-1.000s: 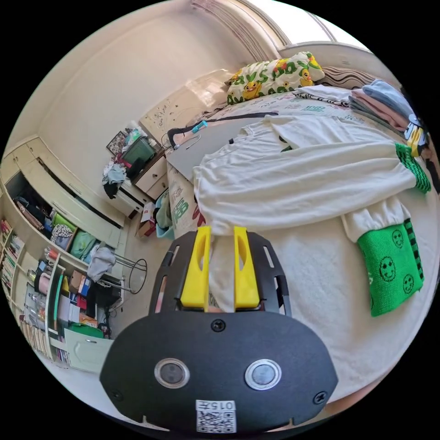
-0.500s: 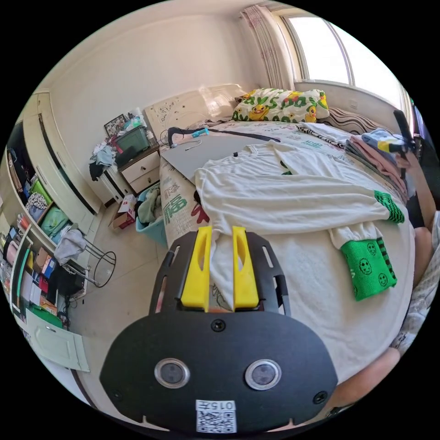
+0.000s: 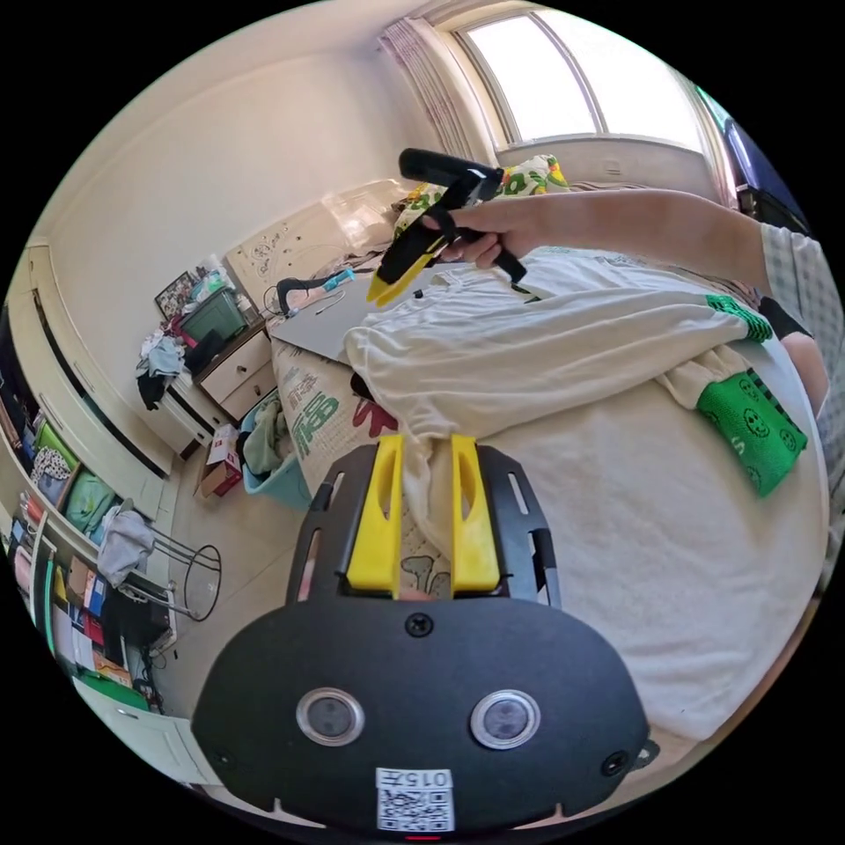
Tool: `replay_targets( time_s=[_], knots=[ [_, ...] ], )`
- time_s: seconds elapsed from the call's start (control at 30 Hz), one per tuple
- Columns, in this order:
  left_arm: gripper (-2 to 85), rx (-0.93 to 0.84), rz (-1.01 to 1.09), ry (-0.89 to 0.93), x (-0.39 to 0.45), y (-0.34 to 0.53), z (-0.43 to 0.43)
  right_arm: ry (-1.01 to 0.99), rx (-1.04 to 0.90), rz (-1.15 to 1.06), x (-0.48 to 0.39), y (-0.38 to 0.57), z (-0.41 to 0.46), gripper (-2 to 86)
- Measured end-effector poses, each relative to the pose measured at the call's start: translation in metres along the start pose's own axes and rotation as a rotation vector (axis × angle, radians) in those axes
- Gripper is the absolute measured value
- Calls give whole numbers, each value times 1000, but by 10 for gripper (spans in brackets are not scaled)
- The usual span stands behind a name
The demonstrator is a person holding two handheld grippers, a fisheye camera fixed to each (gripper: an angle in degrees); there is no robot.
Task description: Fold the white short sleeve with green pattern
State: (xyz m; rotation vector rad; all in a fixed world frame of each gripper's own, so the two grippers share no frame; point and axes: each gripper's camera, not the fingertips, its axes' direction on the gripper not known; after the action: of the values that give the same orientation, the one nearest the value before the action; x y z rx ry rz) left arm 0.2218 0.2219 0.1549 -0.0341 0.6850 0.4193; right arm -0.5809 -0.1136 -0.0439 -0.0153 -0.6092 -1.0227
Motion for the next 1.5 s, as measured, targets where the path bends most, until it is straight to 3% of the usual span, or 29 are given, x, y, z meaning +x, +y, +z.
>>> replay_targets(
  time_s=[0.13,0.2,0.37,0.53,0.63,0.7,0.83,0.93,1.13,1.33,1.43,1.5],
  knots=[
    [18,-1,40,-1,8,5,-1,50,-40,20,12,-25,25,92],
    [9,6,42,-10,11,8,-5,57,-58,27,15,-35,32,16],
    [0,-5,-29,-33,7,22,-22,173,-69,-5,-2,-53,47,-1],
    [0,-4,-81,-28,5,25,-26,287,-58,-11,-24,-65,53,3],
    [3,-5,-73,-66,11,19,-34,208,-10,28,-25,-66,44,21],
    [6,24,-53,-75,14,14,-43,173,-64,79,-20,-72,46,94],
    [10,23,-36,-3,12,-2,-46,93,-131,46,-25,-78,59,90],
    [6,-65,-18,-37,13,-7,-27,211,-158,33,-33,-83,67,37],
    [-5,-87,10,-45,21,-12,-33,405,-183,-23,-47,-96,71,19],
    [-2,-52,-2,-114,23,-19,-47,261,-103,95,-30,-84,33,58],
    [1,24,-24,-194,29,-16,-78,136,-48,28,-38,-52,-18,79],
    [3,94,-24,-143,36,-20,-101,104,-72,-47,-48,-12,-53,80]
  ],
)
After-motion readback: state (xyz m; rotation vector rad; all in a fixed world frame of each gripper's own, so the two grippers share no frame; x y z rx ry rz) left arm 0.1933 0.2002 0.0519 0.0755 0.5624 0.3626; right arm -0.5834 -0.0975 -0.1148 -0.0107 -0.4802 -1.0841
